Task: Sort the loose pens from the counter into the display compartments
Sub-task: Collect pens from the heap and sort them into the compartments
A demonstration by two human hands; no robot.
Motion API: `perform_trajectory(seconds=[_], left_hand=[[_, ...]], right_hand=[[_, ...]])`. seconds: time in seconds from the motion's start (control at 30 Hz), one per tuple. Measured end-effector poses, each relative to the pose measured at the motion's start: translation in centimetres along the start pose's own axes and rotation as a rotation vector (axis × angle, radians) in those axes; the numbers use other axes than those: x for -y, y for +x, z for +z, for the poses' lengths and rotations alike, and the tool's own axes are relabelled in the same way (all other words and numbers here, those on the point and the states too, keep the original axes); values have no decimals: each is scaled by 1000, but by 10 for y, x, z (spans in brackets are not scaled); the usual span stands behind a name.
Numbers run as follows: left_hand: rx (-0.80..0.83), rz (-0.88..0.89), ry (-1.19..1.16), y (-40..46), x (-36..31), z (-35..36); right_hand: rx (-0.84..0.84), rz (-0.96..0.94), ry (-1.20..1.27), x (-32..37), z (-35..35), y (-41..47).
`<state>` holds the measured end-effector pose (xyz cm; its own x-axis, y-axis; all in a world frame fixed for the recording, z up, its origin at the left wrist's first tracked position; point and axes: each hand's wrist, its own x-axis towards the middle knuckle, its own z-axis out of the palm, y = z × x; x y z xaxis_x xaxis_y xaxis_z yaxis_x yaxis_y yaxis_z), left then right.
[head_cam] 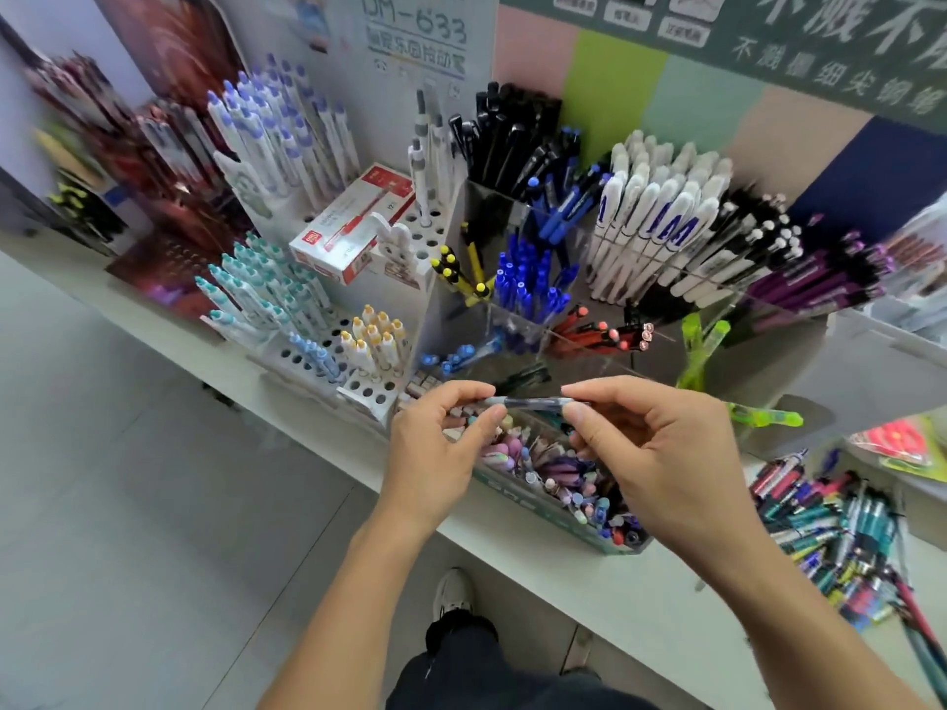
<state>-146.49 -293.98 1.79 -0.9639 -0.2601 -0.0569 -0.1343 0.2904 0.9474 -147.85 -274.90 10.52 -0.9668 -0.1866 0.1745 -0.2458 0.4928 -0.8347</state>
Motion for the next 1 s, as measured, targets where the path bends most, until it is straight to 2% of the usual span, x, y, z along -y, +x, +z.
perform_trajectory(seconds=[0.13, 0.3, 0.43, 0.57, 0.63, 0.73, 0.83, 0.93, 1.0], left_hand=[[34, 45, 11, 6, -8, 5], [21, 176, -81, 15, -60, 16], [140, 337, 56, 22, -95, 28], [260, 547, 221, 24, -117, 50], [331, 517, 155, 17, -123, 62], [375, 439, 124, 1, -122, 78], [256, 390, 121, -12, -100, 80], [125, 266, 137, -19, -76, 70], [75, 190, 146, -19, -64, 61]], right_hand=[[-89, -53, -29, 1, 1, 4], [-277, 4, 210, 2, -25, 6], [-423, 151, 470, -3, -54, 9], [-505, 168, 541, -11, -84, 5], [-502, 159, 573, -14, -97, 2], [-407, 160, 556, -20, -108, -6], [-316, 148, 472, -24, -106, -17], [-248, 107, 311, -26, -91, -28], [-261, 64, 227, -26, -80, -29]])
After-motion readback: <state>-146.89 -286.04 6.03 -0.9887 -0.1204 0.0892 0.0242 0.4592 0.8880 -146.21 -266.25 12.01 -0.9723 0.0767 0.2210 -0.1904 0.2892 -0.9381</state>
